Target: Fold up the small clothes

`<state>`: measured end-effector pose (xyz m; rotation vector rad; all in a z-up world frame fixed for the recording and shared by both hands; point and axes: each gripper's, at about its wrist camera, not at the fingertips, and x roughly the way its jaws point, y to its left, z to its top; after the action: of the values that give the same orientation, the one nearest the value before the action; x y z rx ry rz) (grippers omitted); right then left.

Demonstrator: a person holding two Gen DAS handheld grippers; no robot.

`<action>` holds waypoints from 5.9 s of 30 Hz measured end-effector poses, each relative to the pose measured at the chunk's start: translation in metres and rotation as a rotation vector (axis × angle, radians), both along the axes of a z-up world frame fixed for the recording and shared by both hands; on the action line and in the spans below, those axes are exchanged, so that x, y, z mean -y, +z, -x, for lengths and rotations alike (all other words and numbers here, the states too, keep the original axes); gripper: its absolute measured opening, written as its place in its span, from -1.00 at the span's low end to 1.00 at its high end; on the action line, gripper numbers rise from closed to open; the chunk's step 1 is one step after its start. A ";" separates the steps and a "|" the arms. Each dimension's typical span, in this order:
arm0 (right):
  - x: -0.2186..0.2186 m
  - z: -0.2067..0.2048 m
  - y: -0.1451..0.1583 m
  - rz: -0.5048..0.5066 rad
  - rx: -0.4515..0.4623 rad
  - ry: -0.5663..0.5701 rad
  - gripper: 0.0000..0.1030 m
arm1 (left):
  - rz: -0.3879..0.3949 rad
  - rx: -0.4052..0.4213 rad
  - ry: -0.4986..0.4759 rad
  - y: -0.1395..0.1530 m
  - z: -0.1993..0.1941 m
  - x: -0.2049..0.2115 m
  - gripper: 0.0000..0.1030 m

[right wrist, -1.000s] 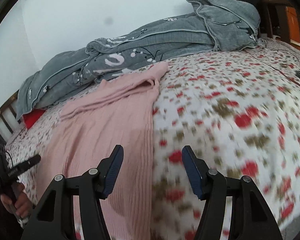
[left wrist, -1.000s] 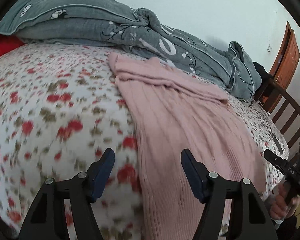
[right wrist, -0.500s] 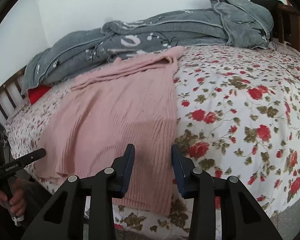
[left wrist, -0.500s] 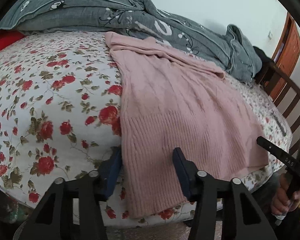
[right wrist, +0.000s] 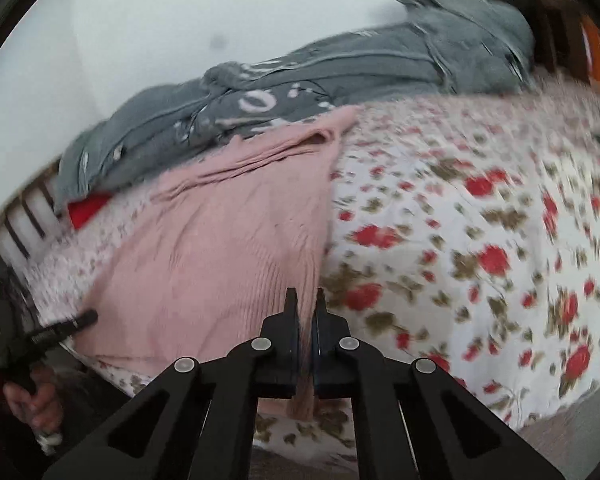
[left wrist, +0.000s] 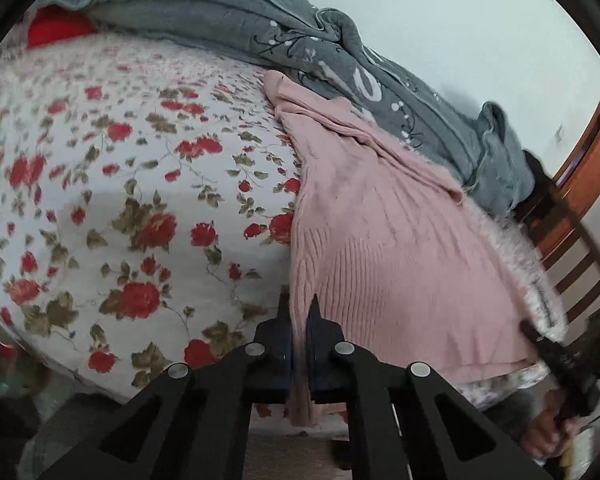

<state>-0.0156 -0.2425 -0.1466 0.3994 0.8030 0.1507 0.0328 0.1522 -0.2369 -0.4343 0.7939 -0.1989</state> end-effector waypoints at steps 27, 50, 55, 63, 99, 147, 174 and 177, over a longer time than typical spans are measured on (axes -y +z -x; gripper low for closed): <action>-0.019 0.009 -0.011 0.091 -0.052 0.035 -0.90 | 0.060 -0.018 -0.008 -0.007 0.021 -0.003 -0.87; -0.022 0.000 -0.030 0.092 -0.125 0.013 -0.81 | -0.046 -0.045 -0.018 -0.013 0.014 0.018 -0.82; -0.033 0.004 -0.028 0.163 -0.101 0.014 -0.79 | -0.043 -0.045 -0.019 -0.013 0.013 0.017 -0.82; -0.030 0.001 -0.027 0.126 -0.125 0.014 -0.79 | -0.040 -0.046 -0.020 -0.013 0.014 0.018 -0.80; -0.032 0.001 -0.029 0.111 -0.145 0.051 -0.70 | 0.078 -0.082 -0.071 -0.021 0.013 0.006 -0.82; 0.020 -0.252 0.082 -0.360 -0.025 -0.075 -0.91 | 0.038 0.100 0.025 0.129 -0.236 -0.005 -0.88; -0.007 -0.392 -0.029 0.032 -0.236 0.025 -0.33 | -0.112 -0.063 -0.065 0.058 -0.366 0.013 -0.12; -0.009 -0.396 -0.038 0.050 -0.246 0.029 -0.43 | -0.158 -0.078 -0.078 0.051 -0.370 0.021 -0.58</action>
<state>0.3807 -0.2332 -0.1842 0.3632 1.0535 0.1095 0.4026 0.1308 -0.1862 -0.2638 0.8966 -0.1909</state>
